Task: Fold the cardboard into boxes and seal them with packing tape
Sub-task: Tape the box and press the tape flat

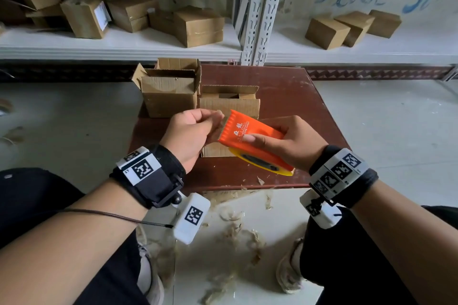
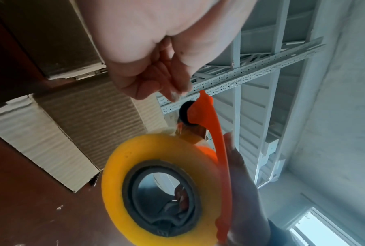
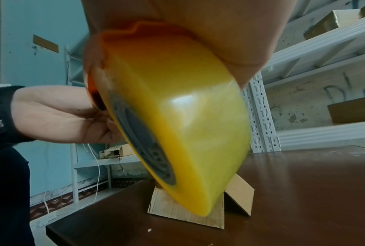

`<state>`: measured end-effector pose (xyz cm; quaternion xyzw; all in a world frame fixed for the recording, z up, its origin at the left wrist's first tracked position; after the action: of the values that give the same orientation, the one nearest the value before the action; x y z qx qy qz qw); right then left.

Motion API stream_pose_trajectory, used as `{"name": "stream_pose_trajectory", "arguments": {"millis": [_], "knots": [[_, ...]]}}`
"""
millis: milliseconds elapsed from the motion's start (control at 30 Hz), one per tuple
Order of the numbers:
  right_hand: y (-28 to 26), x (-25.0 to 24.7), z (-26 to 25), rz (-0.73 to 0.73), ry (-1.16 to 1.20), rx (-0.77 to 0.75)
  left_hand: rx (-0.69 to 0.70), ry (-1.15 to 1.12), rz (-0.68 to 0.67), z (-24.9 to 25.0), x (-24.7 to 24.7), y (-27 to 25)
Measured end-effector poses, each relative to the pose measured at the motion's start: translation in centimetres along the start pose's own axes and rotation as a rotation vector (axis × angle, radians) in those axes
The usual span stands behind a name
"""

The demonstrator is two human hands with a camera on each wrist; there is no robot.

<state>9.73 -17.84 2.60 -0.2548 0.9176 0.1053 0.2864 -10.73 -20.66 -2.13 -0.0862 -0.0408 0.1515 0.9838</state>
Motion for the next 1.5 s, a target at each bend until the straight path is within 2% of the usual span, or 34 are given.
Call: {"name": "stream_pose_trajectory", "arguments": {"millis": [100,233,367,533,667,767,933,1067,1333,1500], "knots": [[-0.6,-0.9,0.7,0.043,0.014,0.003,0.037,-0.042,0.026,1.0,-0.3,-0.1],[-1.7,-3.2,2.1,0.100,-0.033,0.003,0.071,-0.137,0.104,3.4,-4.1,0.9],[-2.4,-4.5,3.7,0.122,-0.026,0.026,0.194,-0.003,0.159,4.6,-6.8,1.4],[-3.1,-5.5,4.7,0.164,0.002,0.046,0.253,0.036,0.151,4.9,-7.2,1.4],[-3.6,-7.4,6.1,0.185,-0.073,0.108,0.292,-0.075,0.286,6.8,-11.0,2.1],[-3.8,-8.6,7.1,0.190,-0.196,0.169,0.352,0.023,0.382,7.7,-13.8,2.7],[-3.7,-8.2,9.1,0.192,-0.303,0.245,0.396,0.200,0.302,7.5,-12.7,2.7],[-3.0,-7.1,10.1,0.171,-0.380,0.269,0.533,0.275,0.233,8.4,-11.4,1.7],[-1.4,-7.0,12.4,0.228,-0.484,0.359,0.714,0.269,0.179,10.1,-9.0,0.0],[-0.4,-6.7,13.9,0.233,-0.550,0.420,0.757,0.308,0.144,10.2,-7.7,-0.6]]}}
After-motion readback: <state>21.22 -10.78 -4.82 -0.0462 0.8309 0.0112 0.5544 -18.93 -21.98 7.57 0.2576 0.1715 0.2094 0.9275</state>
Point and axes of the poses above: each hand's wrist, its own y-axis towards the middle knuckle, its own x-axis out of the palm, z = x × y, the point moved 6 cm from there along y, towards the middle knuckle, and after that the axes turned 4 degrees about y, right-handed, at the moved point
